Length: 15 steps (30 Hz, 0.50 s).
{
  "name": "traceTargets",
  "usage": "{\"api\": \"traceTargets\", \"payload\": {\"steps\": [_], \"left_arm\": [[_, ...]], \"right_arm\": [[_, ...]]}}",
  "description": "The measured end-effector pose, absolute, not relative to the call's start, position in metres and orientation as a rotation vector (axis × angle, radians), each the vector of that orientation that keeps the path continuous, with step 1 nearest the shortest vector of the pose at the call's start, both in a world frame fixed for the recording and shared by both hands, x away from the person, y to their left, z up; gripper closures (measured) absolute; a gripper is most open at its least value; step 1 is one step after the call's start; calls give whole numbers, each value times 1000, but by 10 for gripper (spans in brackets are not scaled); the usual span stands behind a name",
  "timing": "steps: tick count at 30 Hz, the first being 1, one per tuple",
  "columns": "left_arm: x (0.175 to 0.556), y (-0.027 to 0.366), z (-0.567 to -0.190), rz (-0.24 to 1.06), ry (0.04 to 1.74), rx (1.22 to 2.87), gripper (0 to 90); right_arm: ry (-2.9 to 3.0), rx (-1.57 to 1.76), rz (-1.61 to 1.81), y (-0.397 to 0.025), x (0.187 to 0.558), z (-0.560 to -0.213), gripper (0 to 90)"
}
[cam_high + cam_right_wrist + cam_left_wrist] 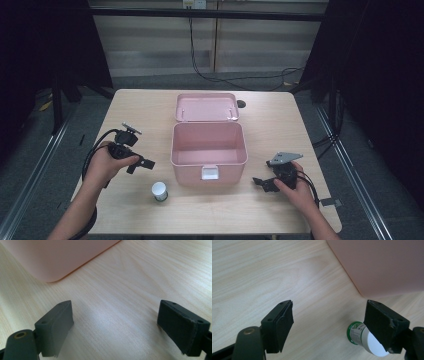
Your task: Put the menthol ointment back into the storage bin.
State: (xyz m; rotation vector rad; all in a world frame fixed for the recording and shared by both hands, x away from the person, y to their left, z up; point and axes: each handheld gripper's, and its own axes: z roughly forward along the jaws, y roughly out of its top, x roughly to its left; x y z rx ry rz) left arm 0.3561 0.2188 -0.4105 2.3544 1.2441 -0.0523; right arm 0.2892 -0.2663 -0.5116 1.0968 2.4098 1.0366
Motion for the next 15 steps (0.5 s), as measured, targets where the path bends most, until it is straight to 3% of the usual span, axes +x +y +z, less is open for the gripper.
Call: {"api": "traceTargets", "payload": {"steps": [15], "left_arm": [[344, 211, -409, -94, 1206, 2409, 243]], "right_arm": [[2411, 1097, 1037, -266, 289, -512, 125]]}}
